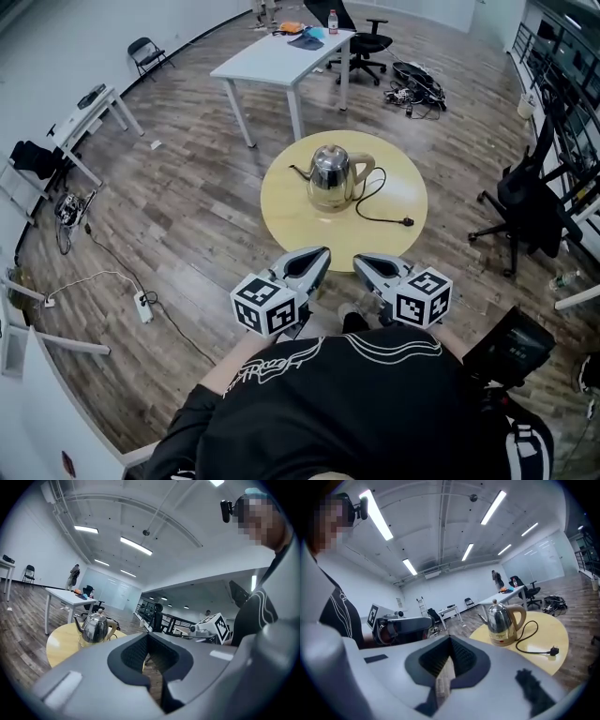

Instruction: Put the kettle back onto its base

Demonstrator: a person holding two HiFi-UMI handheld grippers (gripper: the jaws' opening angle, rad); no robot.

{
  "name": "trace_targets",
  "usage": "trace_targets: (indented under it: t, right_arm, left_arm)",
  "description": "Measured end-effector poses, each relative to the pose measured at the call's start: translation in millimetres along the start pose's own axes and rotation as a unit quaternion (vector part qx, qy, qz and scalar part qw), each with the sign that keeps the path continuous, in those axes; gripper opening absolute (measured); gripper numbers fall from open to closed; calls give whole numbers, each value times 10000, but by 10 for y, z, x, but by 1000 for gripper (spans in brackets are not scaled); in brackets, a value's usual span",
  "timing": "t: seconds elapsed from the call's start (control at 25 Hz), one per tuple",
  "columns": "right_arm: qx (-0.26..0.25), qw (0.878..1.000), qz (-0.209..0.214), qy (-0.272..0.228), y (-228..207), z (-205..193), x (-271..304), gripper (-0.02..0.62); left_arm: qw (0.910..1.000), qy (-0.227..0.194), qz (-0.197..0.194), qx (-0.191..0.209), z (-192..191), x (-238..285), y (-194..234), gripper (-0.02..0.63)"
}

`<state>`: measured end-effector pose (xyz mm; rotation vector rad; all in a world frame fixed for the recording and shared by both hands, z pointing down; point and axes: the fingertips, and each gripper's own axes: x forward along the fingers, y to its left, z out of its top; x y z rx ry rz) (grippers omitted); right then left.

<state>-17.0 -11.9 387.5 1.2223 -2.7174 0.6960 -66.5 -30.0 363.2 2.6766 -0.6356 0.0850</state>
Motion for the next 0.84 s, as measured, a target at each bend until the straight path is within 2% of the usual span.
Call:
trace_targets:
  t: [0.64,0.84]
  right_arm:
    - [-129,9999,41,17,28,-51,-10,6]
    - [-240,9997,17,51,280,-23,-51,6]
  left_arm:
    - [9998,173,-92,-83,-106,43,-48,3]
    - [9998,147,-110,-121,-85,-128,-169,3]
